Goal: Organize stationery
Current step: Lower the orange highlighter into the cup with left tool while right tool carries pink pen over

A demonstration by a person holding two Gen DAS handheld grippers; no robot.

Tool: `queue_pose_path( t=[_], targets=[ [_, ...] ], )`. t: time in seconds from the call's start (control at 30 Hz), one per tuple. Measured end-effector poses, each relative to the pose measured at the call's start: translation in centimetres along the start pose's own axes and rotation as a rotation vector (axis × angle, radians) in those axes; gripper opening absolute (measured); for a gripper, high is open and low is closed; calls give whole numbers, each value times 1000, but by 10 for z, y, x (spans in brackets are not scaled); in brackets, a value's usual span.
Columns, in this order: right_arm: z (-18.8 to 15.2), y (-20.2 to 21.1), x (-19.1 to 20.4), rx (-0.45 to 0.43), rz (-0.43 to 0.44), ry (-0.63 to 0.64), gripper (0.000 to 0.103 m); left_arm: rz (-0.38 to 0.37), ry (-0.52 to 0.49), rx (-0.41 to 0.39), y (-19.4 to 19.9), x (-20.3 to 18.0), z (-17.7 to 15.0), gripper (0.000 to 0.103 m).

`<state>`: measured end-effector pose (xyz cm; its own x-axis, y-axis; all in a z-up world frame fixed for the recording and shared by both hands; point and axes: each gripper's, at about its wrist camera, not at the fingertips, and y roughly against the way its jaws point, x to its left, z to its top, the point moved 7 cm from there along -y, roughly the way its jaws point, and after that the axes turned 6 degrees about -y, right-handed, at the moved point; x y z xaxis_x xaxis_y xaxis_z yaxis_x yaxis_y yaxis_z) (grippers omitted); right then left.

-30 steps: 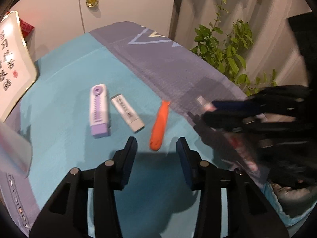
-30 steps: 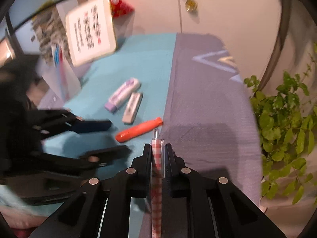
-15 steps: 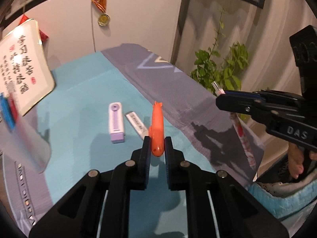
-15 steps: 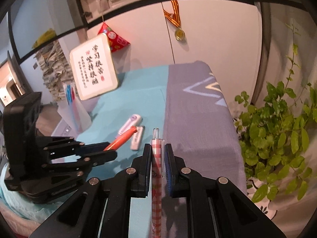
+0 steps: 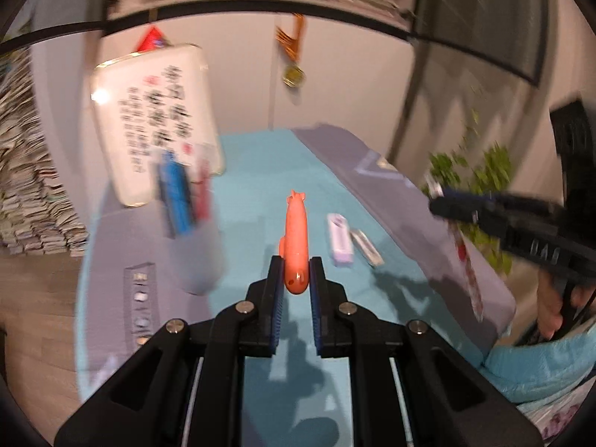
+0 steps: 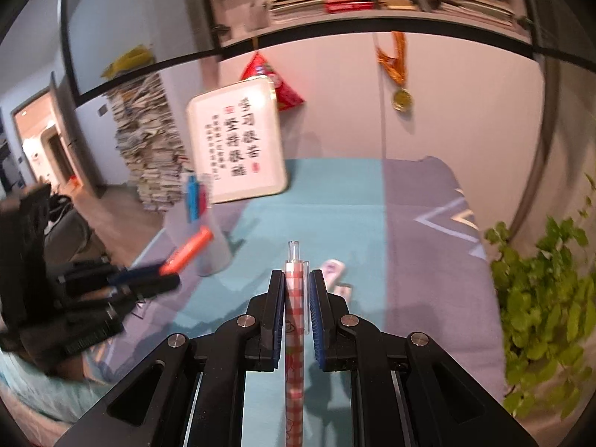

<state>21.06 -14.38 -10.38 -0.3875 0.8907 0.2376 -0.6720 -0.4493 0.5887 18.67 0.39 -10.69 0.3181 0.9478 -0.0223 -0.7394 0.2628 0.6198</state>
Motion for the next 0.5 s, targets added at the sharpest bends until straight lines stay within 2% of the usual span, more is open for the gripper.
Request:
queue_pose_path(
  t=[0.13,0.3,0.4,0.5],
  targets=[
    [4,-1,15,-14,3,20,14,35,54,-17,9,35,13,11],
    [10,1,25,-25,-8,28,14,82,115,-10,-5,68,26,11],
    [11,0,28,-21,-16,30,14,60,154,-14,-15,80,27,11],
    [11,0,27,-19,-24,29,14,55,176,22,-33,84,22,11]
  ],
)
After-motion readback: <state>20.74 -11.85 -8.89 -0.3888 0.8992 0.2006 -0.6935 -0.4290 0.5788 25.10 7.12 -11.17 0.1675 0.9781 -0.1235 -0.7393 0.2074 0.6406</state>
